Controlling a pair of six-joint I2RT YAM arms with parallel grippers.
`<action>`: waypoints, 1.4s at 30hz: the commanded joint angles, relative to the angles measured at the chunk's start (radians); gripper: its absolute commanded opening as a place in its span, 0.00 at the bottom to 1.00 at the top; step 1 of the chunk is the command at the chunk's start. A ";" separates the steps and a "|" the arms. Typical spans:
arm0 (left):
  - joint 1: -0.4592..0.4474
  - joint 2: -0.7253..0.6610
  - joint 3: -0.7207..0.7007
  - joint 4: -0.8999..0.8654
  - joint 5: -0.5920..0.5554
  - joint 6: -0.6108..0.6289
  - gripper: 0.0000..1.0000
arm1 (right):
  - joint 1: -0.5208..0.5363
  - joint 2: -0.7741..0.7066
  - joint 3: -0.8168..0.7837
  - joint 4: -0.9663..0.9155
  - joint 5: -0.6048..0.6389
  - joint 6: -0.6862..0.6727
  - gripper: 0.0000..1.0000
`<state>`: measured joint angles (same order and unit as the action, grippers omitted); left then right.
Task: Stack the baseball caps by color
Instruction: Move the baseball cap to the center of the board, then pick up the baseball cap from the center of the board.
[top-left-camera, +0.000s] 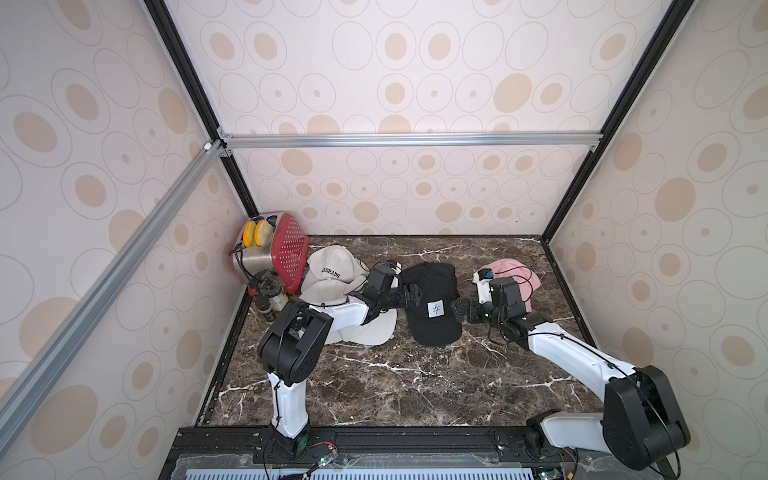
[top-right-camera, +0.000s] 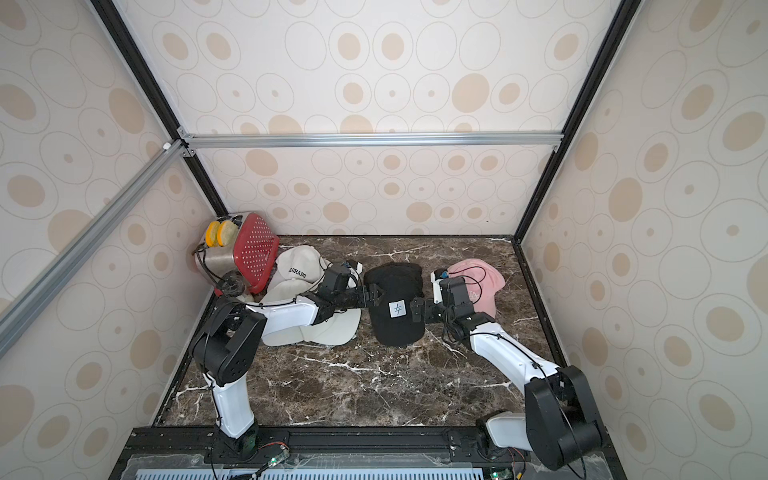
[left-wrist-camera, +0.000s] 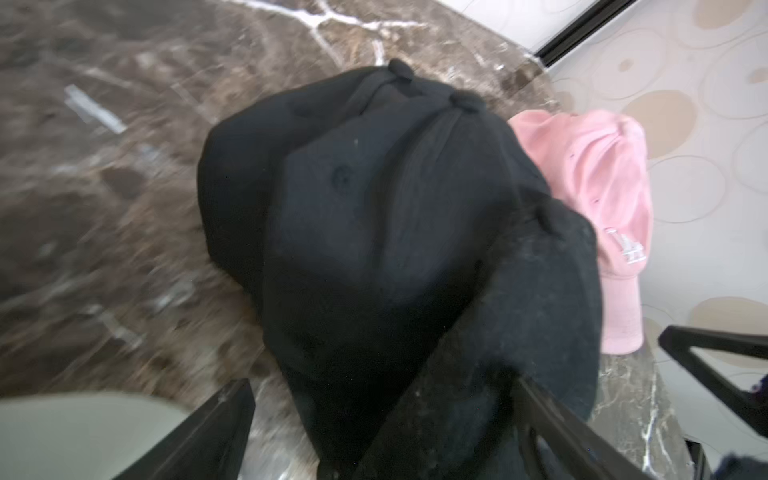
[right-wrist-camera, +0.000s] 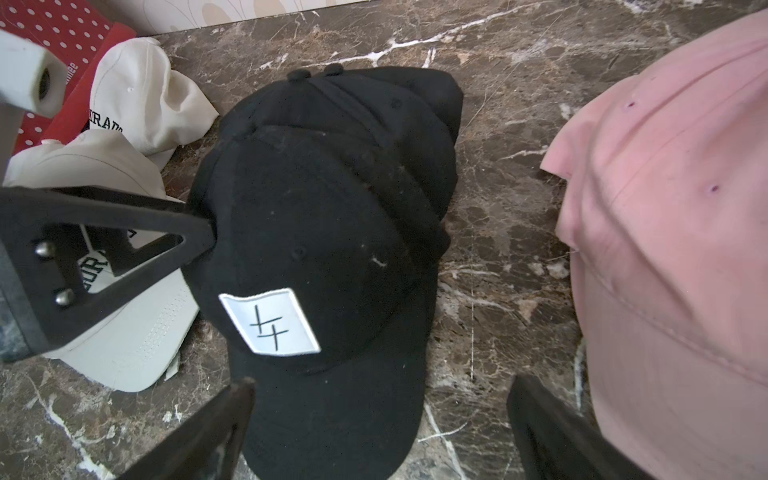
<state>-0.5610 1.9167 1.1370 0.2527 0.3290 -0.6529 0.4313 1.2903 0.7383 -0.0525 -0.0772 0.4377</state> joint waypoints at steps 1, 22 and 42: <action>-0.004 0.044 0.070 0.054 0.039 -0.013 0.99 | -0.017 -0.035 -0.026 -0.026 0.023 0.003 1.00; -0.020 0.189 0.308 -0.019 0.080 -0.028 0.99 | -0.066 -0.076 -0.042 -0.050 0.005 -0.007 1.00; -0.011 -0.406 0.012 -0.336 -0.633 0.078 0.99 | -0.063 -0.154 -0.052 0.070 -0.263 0.063 1.00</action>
<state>-0.5732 1.5520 1.2503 -0.0196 -0.1219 -0.5213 0.3645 1.1553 0.7044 -0.0345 -0.2470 0.4641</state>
